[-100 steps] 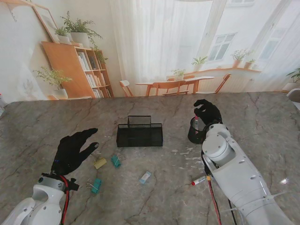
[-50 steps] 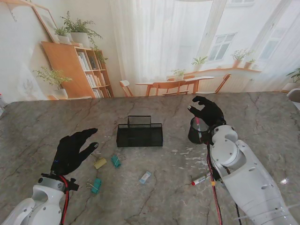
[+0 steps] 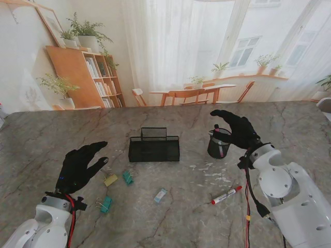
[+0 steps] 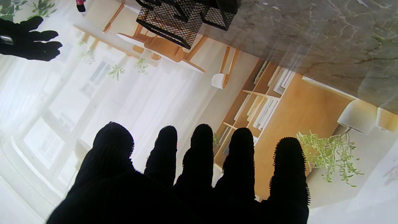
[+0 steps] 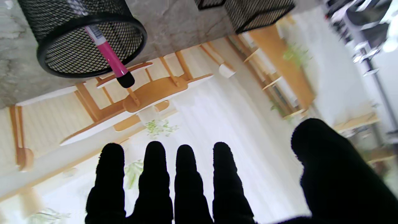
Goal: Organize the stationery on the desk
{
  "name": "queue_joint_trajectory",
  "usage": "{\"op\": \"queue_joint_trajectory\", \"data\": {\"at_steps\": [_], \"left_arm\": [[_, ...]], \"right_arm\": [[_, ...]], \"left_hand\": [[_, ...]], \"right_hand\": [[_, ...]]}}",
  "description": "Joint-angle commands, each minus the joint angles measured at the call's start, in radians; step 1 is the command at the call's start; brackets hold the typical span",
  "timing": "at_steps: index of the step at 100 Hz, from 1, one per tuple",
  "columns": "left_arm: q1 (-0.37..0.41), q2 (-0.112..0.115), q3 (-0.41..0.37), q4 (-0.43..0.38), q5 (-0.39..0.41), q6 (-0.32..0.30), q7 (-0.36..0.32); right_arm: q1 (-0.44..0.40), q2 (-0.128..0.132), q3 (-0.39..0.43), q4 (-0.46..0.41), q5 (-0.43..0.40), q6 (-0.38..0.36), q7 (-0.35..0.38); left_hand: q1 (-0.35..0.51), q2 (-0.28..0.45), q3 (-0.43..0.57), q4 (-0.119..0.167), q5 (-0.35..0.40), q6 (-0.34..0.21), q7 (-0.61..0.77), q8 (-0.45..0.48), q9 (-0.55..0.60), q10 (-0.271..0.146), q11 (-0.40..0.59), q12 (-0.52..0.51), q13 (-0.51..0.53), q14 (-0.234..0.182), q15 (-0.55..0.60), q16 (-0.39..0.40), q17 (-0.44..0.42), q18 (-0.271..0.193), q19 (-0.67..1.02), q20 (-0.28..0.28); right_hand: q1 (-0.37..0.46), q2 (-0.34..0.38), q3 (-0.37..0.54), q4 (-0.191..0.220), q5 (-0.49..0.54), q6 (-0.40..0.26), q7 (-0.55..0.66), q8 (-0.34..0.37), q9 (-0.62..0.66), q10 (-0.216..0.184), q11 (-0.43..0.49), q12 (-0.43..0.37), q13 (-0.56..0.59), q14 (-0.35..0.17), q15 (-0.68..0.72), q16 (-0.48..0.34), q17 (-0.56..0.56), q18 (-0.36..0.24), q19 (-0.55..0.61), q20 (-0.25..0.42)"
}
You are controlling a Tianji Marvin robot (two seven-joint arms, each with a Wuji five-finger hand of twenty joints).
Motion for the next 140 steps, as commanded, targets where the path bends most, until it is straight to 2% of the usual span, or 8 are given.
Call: {"op": "queue_joint_trajectory", "data": {"at_steps": [1,9,21,45,67,84,112,140], "left_arm": [[0.005,-0.003,0.002,-0.001,-0.003,-0.006,-0.002],[0.004,-0.002,0.003,-0.001,-0.003,-0.007,-0.003],[0.004,-0.002,0.004,0.000,-0.003,-0.009,-0.004],[0.000,-0.002,0.008,0.002,-0.009,-0.015,-0.008],[0.002,-0.003,0.009,0.001,-0.009,-0.017,-0.002],[0.003,-0.004,0.009,0.000,-0.009,-0.015,0.002],[0.006,-0.004,0.009,0.000,-0.006,-0.014,0.005],[0.007,-0.003,0.008,-0.002,-0.005,-0.014,0.003]], "right_arm": [[-0.032,0.020,0.006,-0.005,-0.013,-0.024,0.006],[-0.062,0.025,0.024,-0.009,-0.049,-0.090,-0.005],[-0.111,0.039,0.055,-0.021,-0.097,-0.193,0.023],[-0.189,0.073,0.100,-0.038,-0.220,-0.383,0.104],[-0.240,0.096,0.122,-0.037,-0.360,-0.508,0.119],[-0.262,0.107,0.119,-0.028,-0.513,-0.535,0.043],[-0.262,0.130,0.067,0.016,-0.676,-0.494,-0.088],[-0.246,0.152,0.001,0.067,-0.781,-0.388,-0.207]], "left_hand": [[0.010,0.054,-0.003,-0.089,0.004,0.010,0.010,0.011,0.007,0.008,0.003,0.028,0.012,-0.009,0.010,0.006,-0.006,0.011,0.010,0.022],[0.010,0.053,-0.003,-0.089,0.005,0.011,0.010,0.011,0.006,0.008,0.003,0.028,0.012,-0.010,0.010,0.006,-0.006,0.010,0.011,0.022],[0.011,0.054,-0.003,-0.089,0.004,0.009,0.010,0.011,0.006,0.007,0.003,0.028,0.012,-0.010,0.011,0.006,-0.006,0.011,0.011,0.022],[0.012,0.055,-0.003,-0.089,0.005,0.010,0.010,0.011,0.004,0.008,0.002,0.027,0.011,-0.010,0.010,0.007,-0.006,0.010,0.011,0.022],[0.011,0.054,-0.004,-0.090,0.005,0.009,0.010,0.011,0.005,0.007,0.003,0.027,0.012,-0.011,0.011,0.007,-0.006,0.011,0.012,0.022],[0.012,0.054,-0.003,-0.090,0.006,0.010,0.011,0.011,0.004,0.007,0.003,0.027,0.011,-0.010,0.010,0.006,-0.006,0.010,0.012,0.022],[0.013,0.055,-0.003,-0.089,0.005,0.010,0.010,0.011,0.004,0.007,0.003,0.027,0.011,-0.011,0.010,0.006,-0.006,0.010,0.012,0.022],[0.012,0.054,-0.004,-0.090,0.003,0.011,0.010,0.011,0.003,0.008,0.002,0.027,0.011,-0.010,0.010,0.006,-0.007,0.011,0.012,0.022]], "right_hand": [[-0.026,0.025,-0.030,-0.038,-0.003,0.004,0.000,-0.016,0.011,-0.010,-0.008,-0.007,0.003,-0.018,-0.015,-0.004,-0.006,-0.028,-0.007,-0.016],[-0.019,0.019,-0.033,-0.037,0.023,0.038,0.022,-0.010,0.049,-0.012,0.039,0.030,0.027,-0.023,0.040,0.054,0.003,-0.032,0.024,0.001],[-0.013,0.011,-0.030,-0.037,0.051,0.058,0.043,-0.003,0.076,-0.020,0.079,0.088,0.007,-0.036,0.181,0.113,0.013,-0.038,0.059,0.004],[0.021,-0.017,-0.021,-0.034,0.080,0.081,0.070,0.024,0.080,-0.018,0.152,0.170,-0.022,-0.041,0.352,0.141,0.018,-0.043,0.103,-0.007],[0.072,-0.046,0.007,-0.019,0.082,0.098,0.094,0.067,0.037,-0.004,0.274,0.274,-0.042,-0.033,0.423,0.151,0.011,-0.038,0.130,-0.023],[0.121,-0.086,0.041,-0.005,0.054,0.114,0.090,0.092,-0.016,0.003,0.358,0.313,-0.059,-0.024,0.471,0.155,0.006,-0.030,0.168,-0.031],[0.166,-0.132,0.067,0.001,0.052,0.127,0.119,0.146,-0.055,0.019,0.530,0.365,-0.060,-0.013,0.603,0.172,0.014,-0.018,0.266,-0.056],[0.193,-0.150,0.117,-0.007,0.085,0.158,0.161,0.191,-0.047,0.057,0.670,0.382,-0.037,0.001,0.756,0.193,0.039,0.000,0.373,-0.047]]}}
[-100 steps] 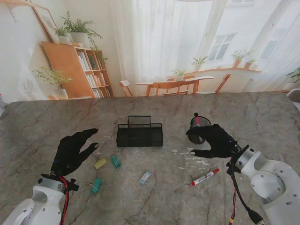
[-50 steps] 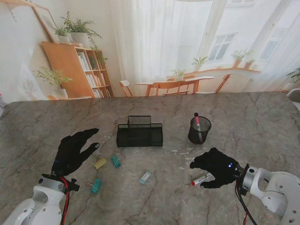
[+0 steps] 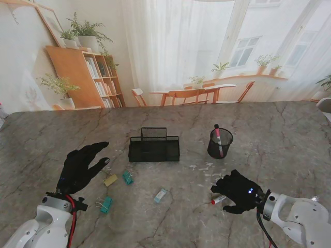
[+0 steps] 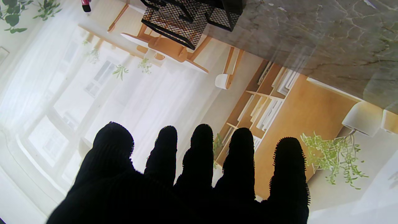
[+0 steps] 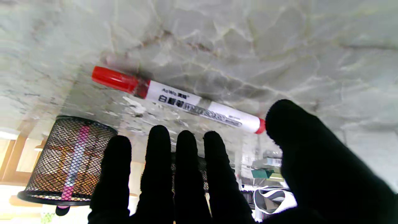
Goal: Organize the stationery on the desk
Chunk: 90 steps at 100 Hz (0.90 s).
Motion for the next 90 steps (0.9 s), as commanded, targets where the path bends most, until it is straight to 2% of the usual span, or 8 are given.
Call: {"op": "queue_joint_trajectory", "data": {"at_steps": [1,20,42,49,52,58,72,90], "left_arm": [[0.005,-0.003,0.004,-0.002,-0.002,-0.001,-0.001],[0.003,-0.002,0.005,0.000,-0.001,-0.001,-0.007],[0.003,-0.002,0.005,-0.001,0.002,0.002,-0.005],[0.003,-0.002,0.005,-0.001,0.002,0.002,-0.004],[0.004,-0.002,0.005,-0.001,0.003,0.002,-0.003],[0.004,-0.002,0.004,-0.002,0.004,0.002,-0.001],[0.007,-0.003,0.003,-0.004,0.006,0.003,0.003],[0.011,-0.003,0.001,-0.007,0.007,0.005,0.008]], "right_arm": [[0.009,0.003,-0.010,0.024,0.018,0.000,0.031],[0.041,0.008,-0.045,0.057,0.008,0.027,0.019],[0.069,0.016,-0.083,0.102,0.001,0.028,-0.010],[0.073,0.018,-0.094,0.112,-0.001,0.032,-0.016],[0.075,0.018,-0.099,0.117,0.001,0.033,-0.018],[0.081,0.019,-0.108,0.126,0.004,0.033,-0.021],[0.093,0.018,-0.123,0.143,0.016,0.037,-0.021],[0.109,0.017,-0.140,0.157,0.028,0.040,-0.010]], "left_hand": [[0.011,0.055,-0.003,-0.089,0.003,0.009,0.010,0.011,0.003,0.007,0.002,0.027,0.011,-0.011,0.010,0.006,-0.007,0.011,0.011,0.021],[0.013,0.055,-0.003,-0.089,0.003,0.011,0.010,0.011,0.003,0.007,0.002,0.027,0.011,-0.010,0.010,0.006,-0.006,0.011,0.012,0.022],[0.013,0.055,-0.003,-0.089,0.003,0.009,0.009,0.011,0.003,0.007,0.002,0.027,0.012,-0.011,0.011,0.007,-0.006,0.011,0.012,0.022],[0.012,0.054,-0.004,-0.090,0.003,0.008,0.009,0.011,0.003,0.006,0.002,0.027,0.011,-0.011,0.010,0.007,-0.006,0.009,0.012,0.022],[0.013,0.055,-0.003,-0.090,0.003,0.010,0.010,0.011,0.003,0.006,0.002,0.027,0.012,-0.009,0.011,0.007,-0.007,0.010,0.012,0.021],[0.013,0.054,-0.003,-0.090,0.003,0.008,0.009,0.011,0.002,0.007,0.002,0.027,0.011,-0.010,0.010,0.007,-0.006,0.010,0.012,0.021],[0.012,0.054,-0.004,-0.090,0.003,0.009,0.009,0.010,0.003,0.007,0.002,0.027,0.011,-0.011,0.011,0.007,-0.007,0.009,0.012,0.022],[0.014,0.054,-0.003,-0.089,0.003,0.008,0.009,0.010,0.003,0.007,0.002,0.027,0.013,-0.010,0.012,0.008,-0.006,0.010,0.012,0.022]], "right_hand": [[0.012,-0.021,0.024,-0.007,0.012,0.032,0.016,0.029,-0.020,0.027,0.039,0.011,0.007,0.019,0.037,0.019,0.002,0.022,0.041,0.001],[0.033,-0.031,0.046,-0.008,0.067,0.032,0.062,0.055,0.028,0.040,0.111,0.015,0.047,0.022,0.113,0.030,0.036,0.035,0.084,0.022],[0.070,-0.075,0.124,-0.010,0.169,-0.033,0.218,0.095,0.170,-0.004,0.204,0.010,0.151,-0.008,0.165,0.044,0.118,0.030,0.112,0.049],[0.081,-0.089,0.155,-0.015,0.181,-0.052,0.291,0.061,0.210,-0.019,0.222,-0.010,0.184,-0.019,0.169,0.045,0.144,0.029,0.116,0.061],[0.093,-0.109,0.164,-0.039,0.193,-0.063,0.336,0.032,0.230,-0.028,0.227,-0.015,0.199,-0.023,0.171,0.045,0.157,0.027,0.118,0.064],[0.113,-0.146,0.182,-0.069,0.187,-0.093,0.452,-0.072,0.268,-0.046,0.240,-0.027,0.231,-0.034,0.175,0.045,0.183,0.023,0.121,0.070],[0.162,-0.218,0.192,-0.111,0.204,-0.175,0.670,-0.218,0.370,-0.085,0.248,-0.034,0.312,-0.060,0.182,0.038,0.259,0.018,0.132,0.077],[0.168,-0.241,0.199,-0.121,0.265,-0.238,0.726,-0.288,0.463,-0.117,0.231,-0.066,0.406,-0.081,0.188,0.027,0.355,0.018,0.146,0.078]]}}
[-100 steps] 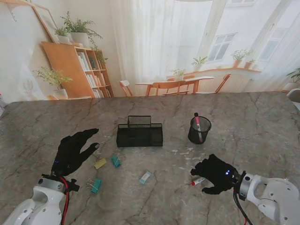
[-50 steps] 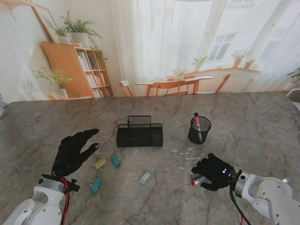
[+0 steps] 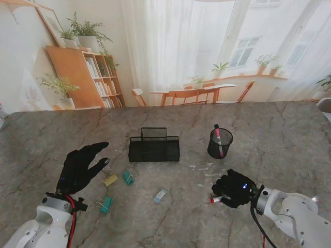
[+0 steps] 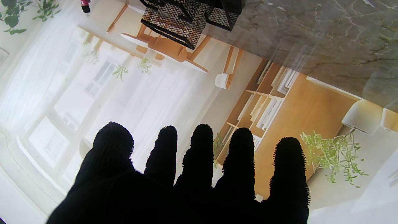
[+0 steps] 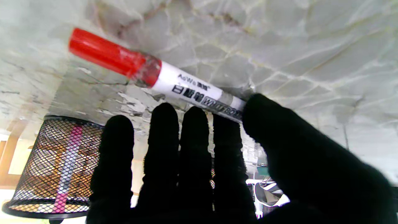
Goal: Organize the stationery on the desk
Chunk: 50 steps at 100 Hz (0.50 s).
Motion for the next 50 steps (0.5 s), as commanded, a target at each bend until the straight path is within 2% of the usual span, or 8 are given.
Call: {"op": "queue_joint_trajectory", "data": {"at_steps": [1,15,30,40,50], "left_arm": [[0.008,-0.003,0.002,-0.005,-0.001,0.003,0.004],[0.012,-0.004,0.000,-0.008,0.002,0.004,0.008],[0.015,-0.004,-0.002,-0.010,0.003,0.005,0.011],[0.016,-0.004,-0.003,-0.011,0.005,0.005,0.012],[0.016,-0.004,-0.003,-0.011,0.003,0.006,0.009]], "right_arm": [[-0.007,0.001,-0.019,0.046,-0.011,0.005,0.041],[0.012,0.002,-0.038,0.065,-0.005,0.011,0.036],[0.029,0.004,-0.051,0.078,-0.006,0.009,0.033],[0.025,0.002,-0.046,0.070,-0.003,0.010,0.036],[0.027,-0.001,-0.044,0.067,0.009,0.008,0.051]], "left_hand": [[0.014,0.055,-0.002,-0.089,0.003,0.008,0.009,0.010,0.003,0.007,0.002,0.027,0.013,-0.010,0.012,0.008,-0.006,0.010,0.012,0.022],[0.014,0.055,-0.003,-0.089,0.002,0.008,0.009,0.010,0.003,0.006,0.002,0.027,0.012,-0.010,0.011,0.008,-0.006,0.011,0.012,0.022],[0.014,0.053,-0.003,-0.089,0.003,0.007,0.009,0.010,0.005,0.008,0.003,0.027,0.014,-0.009,0.012,0.008,-0.006,0.011,0.013,0.022],[0.014,0.053,-0.002,-0.089,0.003,0.008,0.009,0.010,0.005,0.008,0.003,0.027,0.014,-0.010,0.012,0.008,-0.005,0.011,0.013,0.022],[0.013,0.052,-0.003,-0.089,0.004,0.008,0.010,0.010,0.008,0.008,0.004,0.028,0.017,-0.007,0.014,0.009,-0.006,0.012,0.013,0.022]], "right_hand": [[0.095,-0.125,-0.032,-0.034,0.060,-0.090,0.020,-0.055,0.034,-0.013,0.014,-0.018,0.033,-0.024,0.021,0.000,0.031,0.010,0.040,0.015],[0.105,-0.134,-0.026,-0.039,0.144,-0.146,0.025,-0.090,0.131,-0.044,-0.015,-0.051,0.128,-0.050,0.017,-0.021,0.129,0.005,0.053,0.007],[0.087,-0.160,-0.022,-0.051,0.209,-0.153,-0.011,-0.162,0.208,-0.058,-0.088,-0.116,0.211,-0.070,-0.007,-0.057,0.219,-0.006,0.053,-0.022],[0.077,-0.153,-0.035,-0.057,0.184,-0.127,-0.058,-0.203,0.194,-0.048,-0.146,-0.156,0.210,-0.072,-0.025,-0.072,0.223,-0.010,0.046,-0.037],[0.055,-0.150,-0.042,-0.058,0.140,-0.100,-0.076,-0.182,0.138,-0.031,-0.150,-0.142,0.160,-0.058,-0.035,-0.071,0.172,-0.003,0.039,-0.041]]}}
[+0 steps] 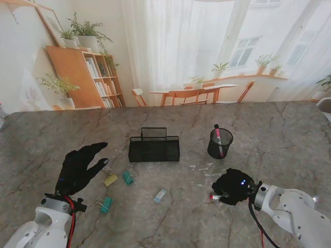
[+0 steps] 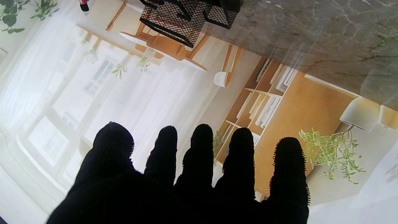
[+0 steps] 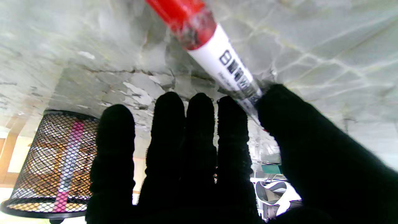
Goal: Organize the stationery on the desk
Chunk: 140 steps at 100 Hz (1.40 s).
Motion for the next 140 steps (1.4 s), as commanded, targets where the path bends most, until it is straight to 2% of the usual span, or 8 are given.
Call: {"op": "queue_joint_trajectory", "data": {"at_steps": [1,23,37,52,75,100,118,140], "left_arm": [[0.005,-0.003,0.003,-0.004,-0.003,0.004,0.000],[0.006,-0.004,0.002,-0.005,-0.003,0.003,0.001],[0.008,-0.004,0.000,-0.006,0.000,0.006,0.006],[0.010,-0.005,-0.001,-0.007,0.001,0.006,0.011],[0.013,-0.005,-0.002,-0.010,0.001,0.007,0.012],[0.013,-0.006,-0.003,-0.010,0.000,0.006,0.014],[0.014,-0.007,-0.003,-0.010,0.001,0.004,0.020],[0.016,-0.007,-0.004,-0.010,0.002,0.001,0.026]], "right_arm": [[-0.020,-0.002,-0.011,0.039,-0.009,0.001,0.048],[0.013,-0.005,-0.032,0.059,0.019,-0.014,0.068],[0.027,-0.016,-0.037,0.074,0.069,-0.011,0.090],[0.042,-0.022,-0.040,0.082,0.095,-0.010,0.098],[0.065,-0.035,-0.043,0.101,0.158,-0.019,0.113],[0.053,-0.050,-0.015,0.086,0.213,-0.013,0.128],[0.028,-0.068,0.015,0.054,0.270,0.014,0.135],[-0.026,-0.106,0.056,-0.025,0.417,0.143,0.154]], "left_hand": [[0.014,0.051,-0.003,-0.089,0.004,0.009,0.010,0.010,0.008,0.008,0.004,0.028,0.017,-0.008,0.013,0.009,-0.005,0.012,0.013,0.022],[0.015,0.053,-0.002,-0.089,0.005,0.009,0.010,0.011,0.007,0.008,0.004,0.028,0.019,-0.007,0.015,0.010,-0.005,0.012,0.016,0.023],[0.014,0.055,-0.003,-0.089,0.003,0.009,0.010,0.010,0.005,0.007,0.003,0.028,0.017,-0.009,0.014,0.010,-0.005,0.012,0.016,0.023],[0.014,0.054,-0.003,-0.089,0.004,0.009,0.010,0.010,0.006,0.006,0.003,0.028,0.019,-0.007,0.015,0.011,-0.004,0.012,0.017,0.023],[0.011,0.054,-0.004,-0.089,0.002,0.007,0.009,0.010,0.004,0.006,0.003,0.028,0.020,-0.008,0.016,0.012,-0.005,0.012,0.017,0.022],[0.012,0.056,-0.003,-0.089,0.003,0.008,0.010,0.010,0.005,0.007,0.003,0.028,0.024,-0.007,0.018,0.014,-0.004,0.011,0.018,0.023],[0.014,0.059,-0.002,-0.089,0.003,0.008,0.009,0.010,0.005,0.007,0.003,0.028,0.026,-0.005,0.020,0.016,-0.003,0.012,0.020,0.023],[0.013,0.060,-0.003,-0.089,0.003,0.008,0.010,0.010,0.004,0.008,0.003,0.028,0.028,-0.004,0.021,0.018,-0.003,0.012,0.022,0.024]], "right_hand": [[0.117,-0.079,-0.034,0.015,-0.021,-0.028,-0.085,-0.055,-0.025,0.020,-0.008,-0.002,-0.021,-0.014,-0.005,-0.008,-0.025,0.002,0.018,-0.014],[0.137,-0.078,0.030,0.042,0.076,-0.090,-0.039,-0.006,0.079,-0.003,0.038,0.028,0.064,-0.031,0.004,-0.015,0.055,0.001,0.031,-0.021],[0.103,-0.096,0.160,0.072,0.051,-0.106,0.011,0.091,0.072,-0.007,0.078,0.111,0.075,-0.035,0.014,-0.021,0.079,0.005,0.034,-0.041],[0.033,-0.118,0.312,0.129,0.017,-0.147,0.086,0.180,0.059,-0.046,0.129,0.169,0.074,-0.053,0.037,-0.038,0.099,-0.011,0.036,-0.056],[-0.032,-0.086,0.487,0.215,-0.041,-0.161,0.212,0.328,0.043,-0.048,0.172,0.174,0.074,-0.035,0.063,-0.066,0.114,0.003,0.034,-0.069],[-0.075,-0.001,0.531,0.297,-0.082,-0.104,0.296,0.412,0.029,-0.040,0.219,0.176,0.081,-0.032,0.085,-0.047,0.131,0.034,0.040,-0.074],[-0.083,0.012,0.537,0.336,-0.082,-0.092,0.311,0.430,0.029,-0.034,0.235,0.168,0.086,-0.023,0.086,-0.042,0.134,0.049,0.038,-0.072],[-0.073,-0.001,0.531,0.342,-0.073,-0.093,0.305,0.434,0.031,-0.027,0.236,0.165,0.086,-0.018,0.085,-0.039,0.133,0.050,0.035,-0.071]]}}
